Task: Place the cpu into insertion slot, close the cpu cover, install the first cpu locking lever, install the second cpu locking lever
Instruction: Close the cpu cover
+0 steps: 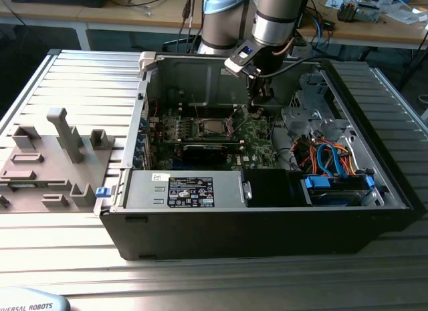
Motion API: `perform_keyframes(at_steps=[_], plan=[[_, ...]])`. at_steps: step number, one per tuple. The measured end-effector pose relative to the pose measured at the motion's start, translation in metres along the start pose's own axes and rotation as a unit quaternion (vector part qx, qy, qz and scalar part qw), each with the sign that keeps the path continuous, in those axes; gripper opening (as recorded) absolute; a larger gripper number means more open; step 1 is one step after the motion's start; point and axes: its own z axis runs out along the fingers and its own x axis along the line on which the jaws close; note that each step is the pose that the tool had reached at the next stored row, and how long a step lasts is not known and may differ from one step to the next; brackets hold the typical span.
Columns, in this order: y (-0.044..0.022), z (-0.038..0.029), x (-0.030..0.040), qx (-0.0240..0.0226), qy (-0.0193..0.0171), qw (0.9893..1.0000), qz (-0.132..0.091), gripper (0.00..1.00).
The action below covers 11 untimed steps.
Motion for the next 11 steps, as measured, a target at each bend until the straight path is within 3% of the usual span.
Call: perform_keyframes(at_steps=[11], plan=[[-0.0202,0.0011,0.0021,-0.0001,0.0,1.0,0.0,0.11]])
